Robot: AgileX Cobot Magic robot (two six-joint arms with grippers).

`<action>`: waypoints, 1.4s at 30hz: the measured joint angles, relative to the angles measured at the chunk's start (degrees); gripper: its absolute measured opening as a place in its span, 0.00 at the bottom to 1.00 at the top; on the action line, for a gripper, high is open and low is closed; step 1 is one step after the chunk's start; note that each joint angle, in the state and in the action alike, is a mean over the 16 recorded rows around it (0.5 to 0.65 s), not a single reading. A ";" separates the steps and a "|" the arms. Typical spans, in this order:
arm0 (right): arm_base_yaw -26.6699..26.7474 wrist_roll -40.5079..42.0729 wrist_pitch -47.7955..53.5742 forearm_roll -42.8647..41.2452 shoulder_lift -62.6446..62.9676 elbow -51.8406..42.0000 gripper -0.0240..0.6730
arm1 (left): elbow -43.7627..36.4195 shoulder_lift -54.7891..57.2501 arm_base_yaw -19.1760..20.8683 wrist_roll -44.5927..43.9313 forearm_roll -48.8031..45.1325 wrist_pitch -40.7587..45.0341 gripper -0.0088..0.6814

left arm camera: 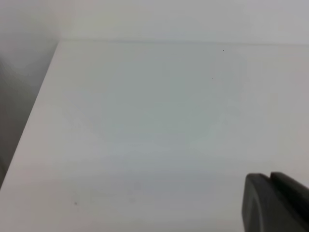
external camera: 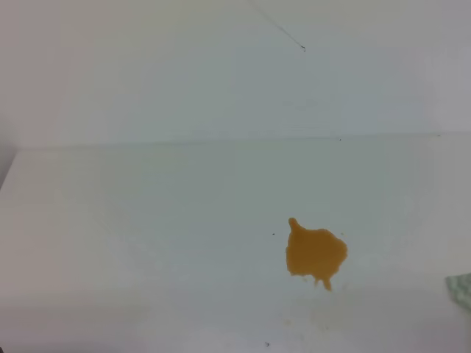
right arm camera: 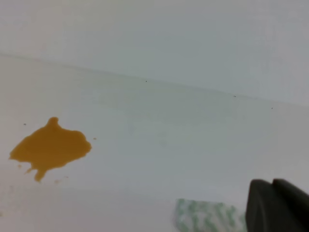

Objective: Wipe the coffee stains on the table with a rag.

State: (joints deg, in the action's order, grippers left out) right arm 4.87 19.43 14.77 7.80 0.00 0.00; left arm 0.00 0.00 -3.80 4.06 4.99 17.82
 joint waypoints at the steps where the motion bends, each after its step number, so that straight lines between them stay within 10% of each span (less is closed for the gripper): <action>1: 0.00 0.00 0.00 0.00 0.00 0.00 0.03 | 0.00 0.00 0.00 0.00 0.00 0.00 0.01; 19: 0.00 -0.53 -1.35 1.17 0.00 0.01 0.03 | 0.00 0.00 0.00 0.00 0.00 -0.05 0.01; 42: 0.00 -0.81 -24.50 27.84 -1.74 8.00 0.03 | 0.00 0.00 0.00 0.00 0.00 0.00 0.01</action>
State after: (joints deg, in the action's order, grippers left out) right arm 4.87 18.62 -9.73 35.64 -1.74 8.00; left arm 0.00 0.00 -3.80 4.06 4.99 17.82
